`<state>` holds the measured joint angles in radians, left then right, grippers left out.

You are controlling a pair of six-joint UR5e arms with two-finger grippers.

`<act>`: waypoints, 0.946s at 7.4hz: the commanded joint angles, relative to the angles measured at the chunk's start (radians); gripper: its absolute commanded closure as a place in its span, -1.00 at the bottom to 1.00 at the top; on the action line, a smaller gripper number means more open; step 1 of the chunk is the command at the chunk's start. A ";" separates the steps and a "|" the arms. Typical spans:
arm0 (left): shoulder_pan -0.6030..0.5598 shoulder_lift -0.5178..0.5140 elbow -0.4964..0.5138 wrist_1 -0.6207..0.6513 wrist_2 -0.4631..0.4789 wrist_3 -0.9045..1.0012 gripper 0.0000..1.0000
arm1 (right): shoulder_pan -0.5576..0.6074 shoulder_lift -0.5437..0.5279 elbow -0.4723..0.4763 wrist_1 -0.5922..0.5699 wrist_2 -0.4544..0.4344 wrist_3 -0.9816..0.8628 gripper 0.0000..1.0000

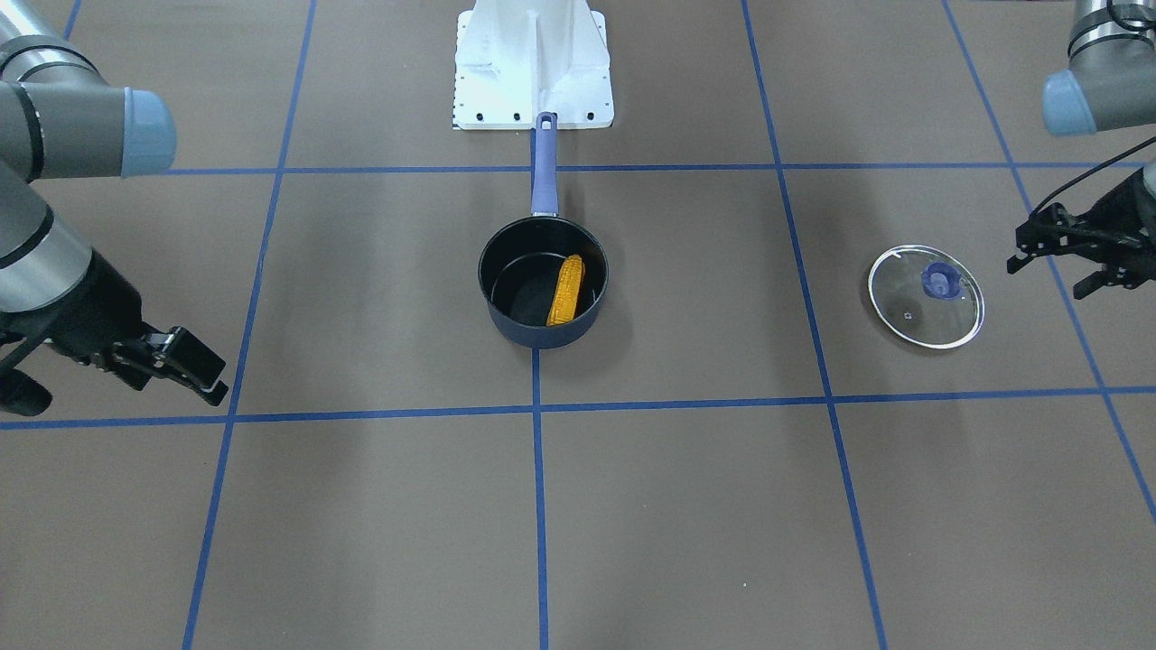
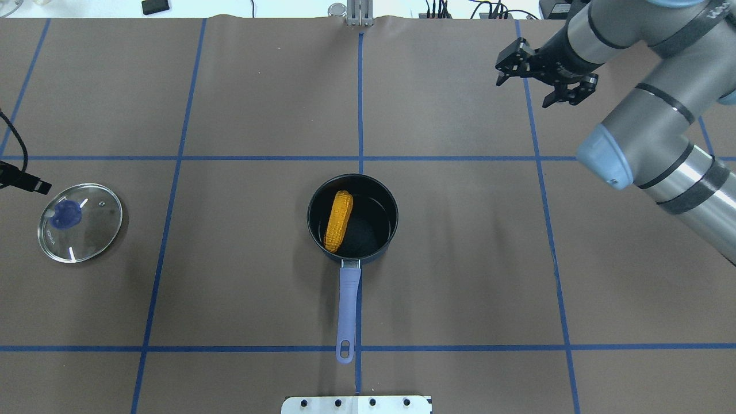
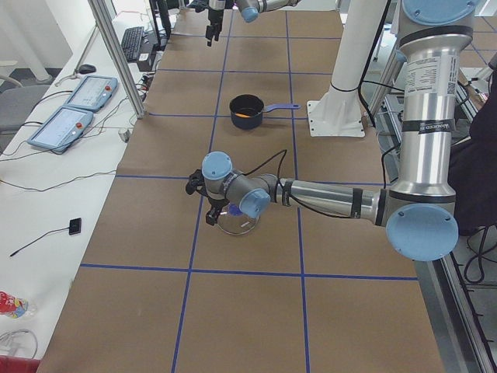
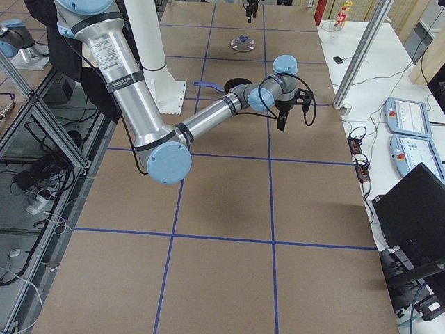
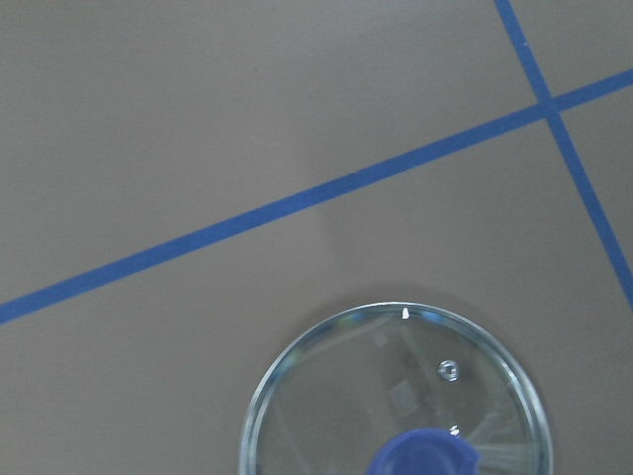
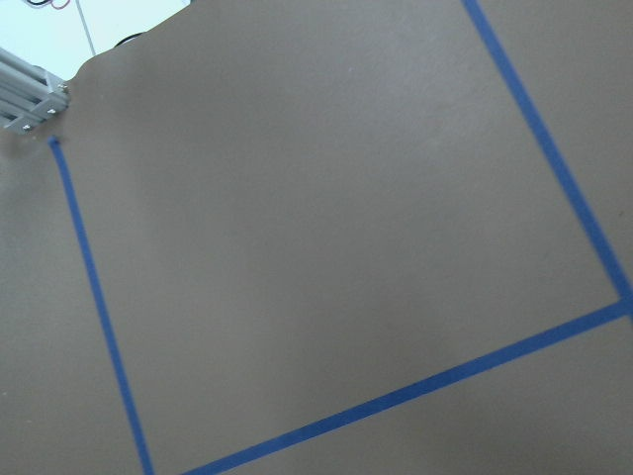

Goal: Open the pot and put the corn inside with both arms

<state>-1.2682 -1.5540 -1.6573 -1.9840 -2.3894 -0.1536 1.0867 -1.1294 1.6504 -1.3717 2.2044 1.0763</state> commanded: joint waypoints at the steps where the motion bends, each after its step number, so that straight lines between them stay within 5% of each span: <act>1: -0.103 -0.011 0.004 0.132 -0.025 0.171 -0.94 | 0.118 -0.074 -0.038 0.000 0.085 -0.221 -1.00; 7: -0.216 -0.011 0.083 0.134 -0.063 0.270 -0.94 | 0.373 -0.302 -0.083 -0.001 0.145 -0.761 -1.00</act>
<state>-1.4558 -1.5646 -1.5909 -1.8502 -2.4471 0.0868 1.4035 -1.3996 1.5864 -1.3715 2.3314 0.4243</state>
